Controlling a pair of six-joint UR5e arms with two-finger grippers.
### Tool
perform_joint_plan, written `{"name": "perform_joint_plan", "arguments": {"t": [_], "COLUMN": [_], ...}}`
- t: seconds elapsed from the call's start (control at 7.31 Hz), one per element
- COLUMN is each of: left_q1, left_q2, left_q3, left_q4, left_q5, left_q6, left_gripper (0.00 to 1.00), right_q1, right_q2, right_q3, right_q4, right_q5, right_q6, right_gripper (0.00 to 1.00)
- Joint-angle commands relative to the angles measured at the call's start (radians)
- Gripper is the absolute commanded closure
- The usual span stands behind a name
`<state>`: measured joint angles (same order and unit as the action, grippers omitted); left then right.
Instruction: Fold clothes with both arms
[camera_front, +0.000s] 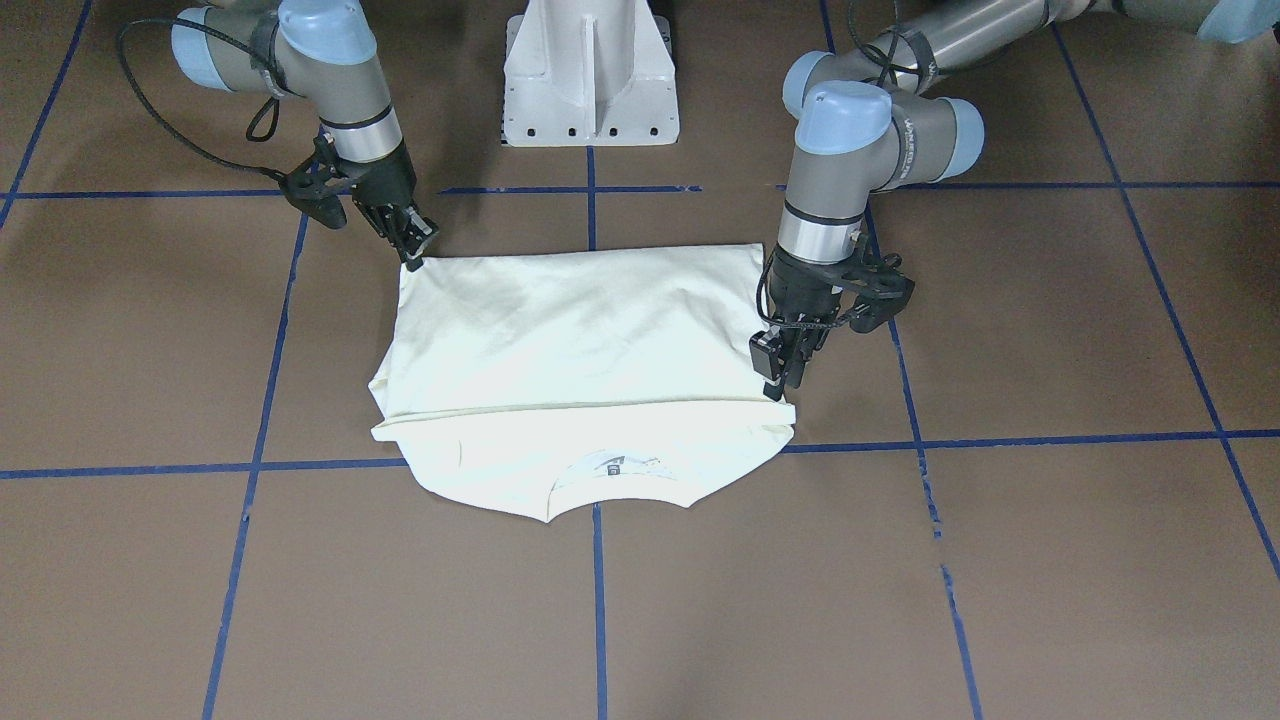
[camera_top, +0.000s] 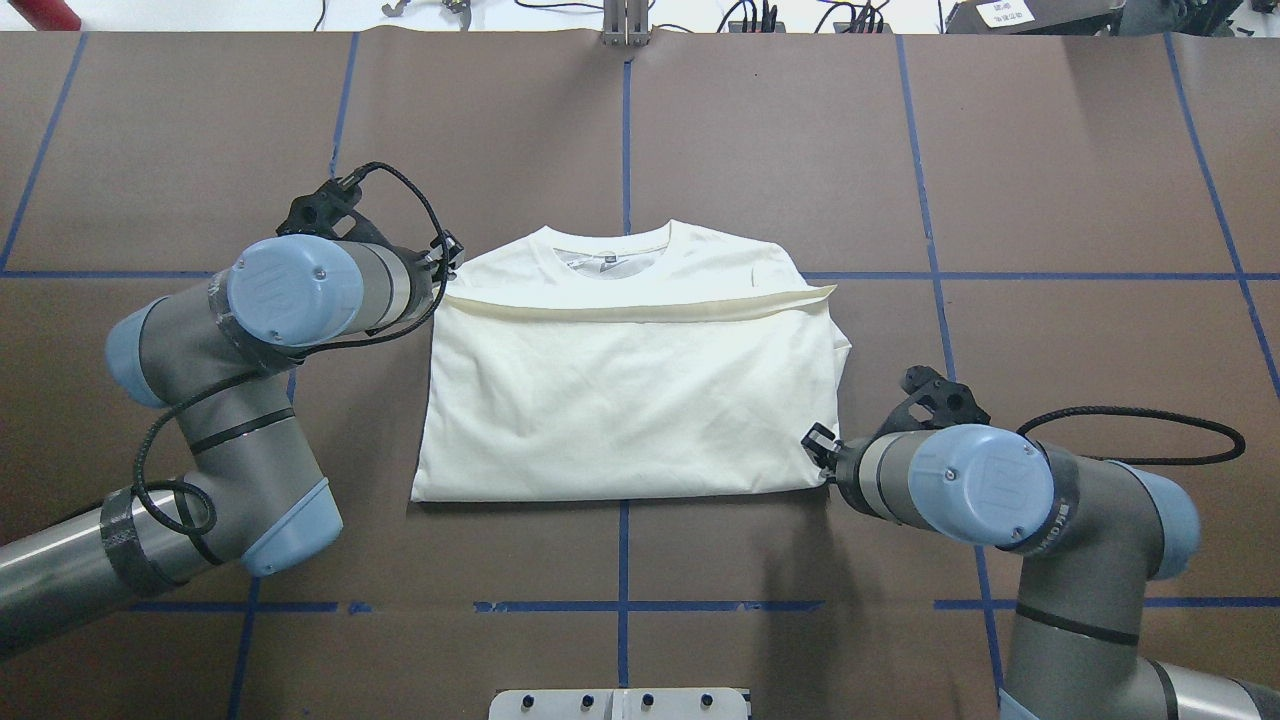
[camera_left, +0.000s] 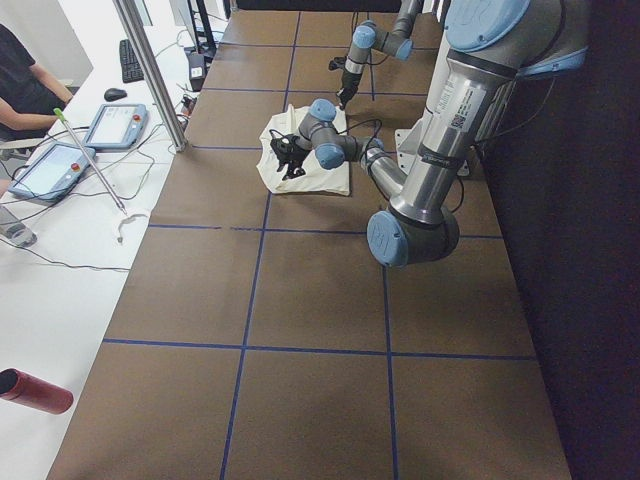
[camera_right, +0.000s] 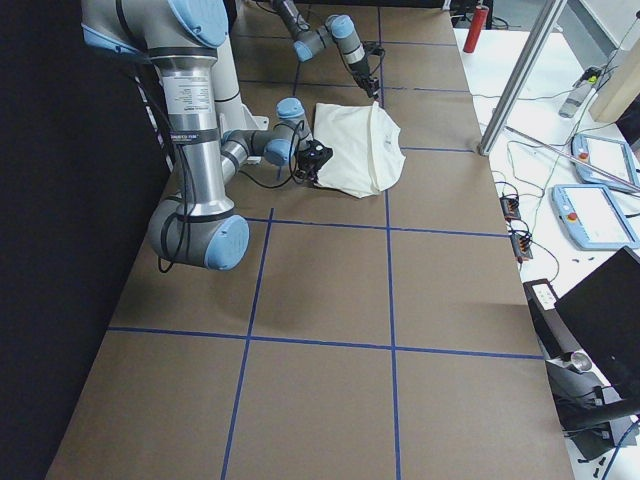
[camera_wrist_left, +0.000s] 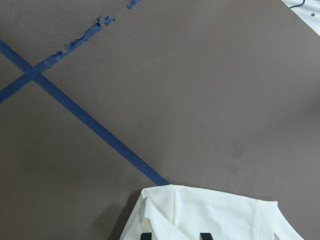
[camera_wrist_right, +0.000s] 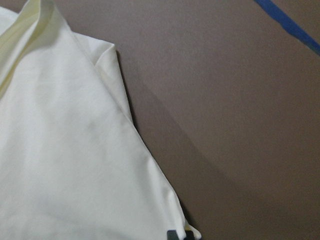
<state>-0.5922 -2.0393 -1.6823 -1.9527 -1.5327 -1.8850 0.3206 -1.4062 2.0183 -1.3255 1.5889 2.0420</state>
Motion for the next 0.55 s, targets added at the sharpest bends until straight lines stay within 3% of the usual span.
{"name": "perform_joint_plan", "arguments": {"t": [0.0,0.14,0.41], "left_q1": [0.000,0.008,0.014], "left_q2": [-0.010,-0.012,-0.012], "left_q3": [-0.016,-0.026,-0.030], "left_q4": [-0.003,-0.023,-0.044], "left_q5": [-0.003,-0.006,-0.006], "left_q6": [0.003,0.009,0.011], "left_gripper": [0.58,0.59,0.59], "right_q1": [-0.174,-0.310,-0.450], "right_q2": [-0.119,-0.158,-0.181], "right_q3": [0.210,0.264,0.270], "right_q4": [-0.006,-0.009,-0.012], "right_q5": [-0.001,0.000,0.000], "right_q6": [0.056,0.056,0.058], "right_gripper": [1.00,1.00,1.00]}}
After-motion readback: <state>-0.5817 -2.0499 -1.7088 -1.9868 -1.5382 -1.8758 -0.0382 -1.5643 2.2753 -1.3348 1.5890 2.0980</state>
